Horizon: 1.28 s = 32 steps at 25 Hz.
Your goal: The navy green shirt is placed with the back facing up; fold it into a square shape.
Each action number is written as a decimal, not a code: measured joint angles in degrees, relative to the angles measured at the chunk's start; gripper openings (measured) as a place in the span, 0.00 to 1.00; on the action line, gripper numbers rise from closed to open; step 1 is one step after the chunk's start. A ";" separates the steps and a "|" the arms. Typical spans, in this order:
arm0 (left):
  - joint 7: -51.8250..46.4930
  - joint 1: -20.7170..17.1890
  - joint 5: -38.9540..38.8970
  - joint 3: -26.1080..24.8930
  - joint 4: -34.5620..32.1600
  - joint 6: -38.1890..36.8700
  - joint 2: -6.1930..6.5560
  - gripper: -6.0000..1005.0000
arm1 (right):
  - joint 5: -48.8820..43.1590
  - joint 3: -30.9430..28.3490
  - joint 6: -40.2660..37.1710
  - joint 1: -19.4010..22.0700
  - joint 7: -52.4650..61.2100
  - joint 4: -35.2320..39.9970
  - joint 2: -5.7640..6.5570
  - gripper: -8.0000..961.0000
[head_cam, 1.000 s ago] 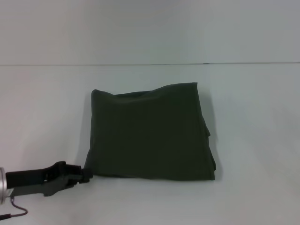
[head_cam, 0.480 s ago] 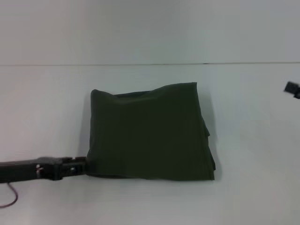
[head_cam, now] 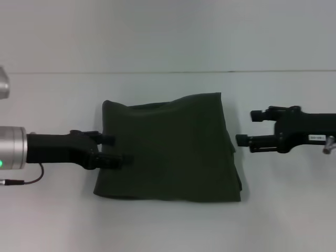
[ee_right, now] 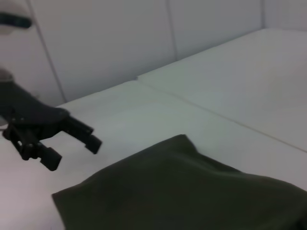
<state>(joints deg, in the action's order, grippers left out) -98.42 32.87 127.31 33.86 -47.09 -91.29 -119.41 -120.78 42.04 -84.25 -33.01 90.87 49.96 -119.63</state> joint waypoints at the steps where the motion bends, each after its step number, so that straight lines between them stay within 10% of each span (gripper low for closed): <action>1: 0.00 0.00 0.00 0.00 0.00 0.00 0.00 0.88 | 0.09 1.06 -0.09 -0.06 -0.03 -0.02 -0.19 0.93; 17: 12.84 -2.91 -5.15 1.23 -8.02 -2.14 -4.60 0.93 | 1.87 4.46 -0.58 -0.20 -0.21 -4.52 -0.14 0.93; 32: 1.79 -1.97 -5.25 8.78 -8.65 -2.07 -3.03 0.93 | 2.33 7.63 -0.98 -0.77 -1.05 -4.13 -0.09 0.93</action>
<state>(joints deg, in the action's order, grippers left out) -96.63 30.89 122.06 42.64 -55.75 -93.36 -122.44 -118.45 49.67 -85.23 -33.78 89.82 45.83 -119.72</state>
